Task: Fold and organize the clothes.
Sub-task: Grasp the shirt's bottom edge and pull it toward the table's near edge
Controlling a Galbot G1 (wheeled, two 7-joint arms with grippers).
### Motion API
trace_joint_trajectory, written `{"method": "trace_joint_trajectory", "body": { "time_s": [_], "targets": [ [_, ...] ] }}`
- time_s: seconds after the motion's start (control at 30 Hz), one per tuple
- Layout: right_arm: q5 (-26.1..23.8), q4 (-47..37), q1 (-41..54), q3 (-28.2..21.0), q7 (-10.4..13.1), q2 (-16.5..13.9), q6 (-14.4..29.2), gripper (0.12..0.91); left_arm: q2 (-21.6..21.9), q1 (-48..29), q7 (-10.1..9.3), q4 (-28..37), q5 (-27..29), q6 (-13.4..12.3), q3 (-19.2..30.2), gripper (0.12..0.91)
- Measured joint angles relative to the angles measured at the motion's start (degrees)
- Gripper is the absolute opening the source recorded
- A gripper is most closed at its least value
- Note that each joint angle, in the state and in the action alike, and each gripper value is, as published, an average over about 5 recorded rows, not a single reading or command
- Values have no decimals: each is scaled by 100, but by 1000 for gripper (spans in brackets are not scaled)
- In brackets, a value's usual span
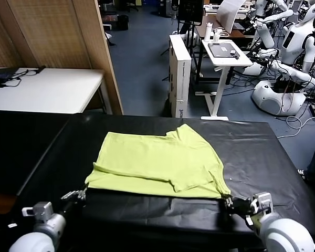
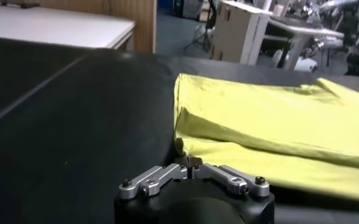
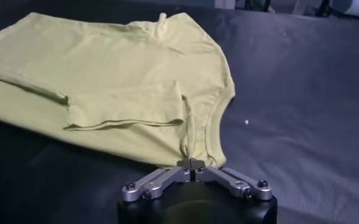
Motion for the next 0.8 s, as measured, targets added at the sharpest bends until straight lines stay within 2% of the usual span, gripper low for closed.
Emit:
{"method": "trace_joint_trajectory", "body": {
  "time_s": [0.07, 0.1, 0.2, 0.33, 0.43, 0.47, 0.6, 0.7, 0.8],
  "targets": [
    [-4, 38, -30, 10, 0, 7, 0, 166, 13, 79, 3, -40, 5, 2, -32, 147],
    [-4, 65, -48, 21, 0, 7, 0, 204, 18, 117, 7, -61, 4, 9, -50, 147],
    [0, 159, -110, 67, 0, -6, 0, 388, 14, 214, -1, -120, -4, 63, -94, 191],
    [16, 304, -206, 155, 5, -36, 0, 634, -25, 300, -53, -189, -4, 145, -135, 400],
    [81, 437, -254, 258, 3, -62, -1, 817, -44, 358, -104, -249, -8, 215, -168, 589],
    [116, 476, -252, 301, 0, -76, 0, 854, -46, 373, -120, -267, -14, 246, -179, 665],
    [312, 521, -118, 434, -46, -157, -1, 902, -51, 391, -180, -304, -60, 388, -222, 860],
    [469, 366, 230, 392, -117, -243, -1, 906, -49, 353, -149, -346, -162, 493, -297, 901],
    [654, 28, 851, 204, -160, -319, -1, 907, -1, 250, 52, -384, -176, 623, -415, 906]
  ]
}}
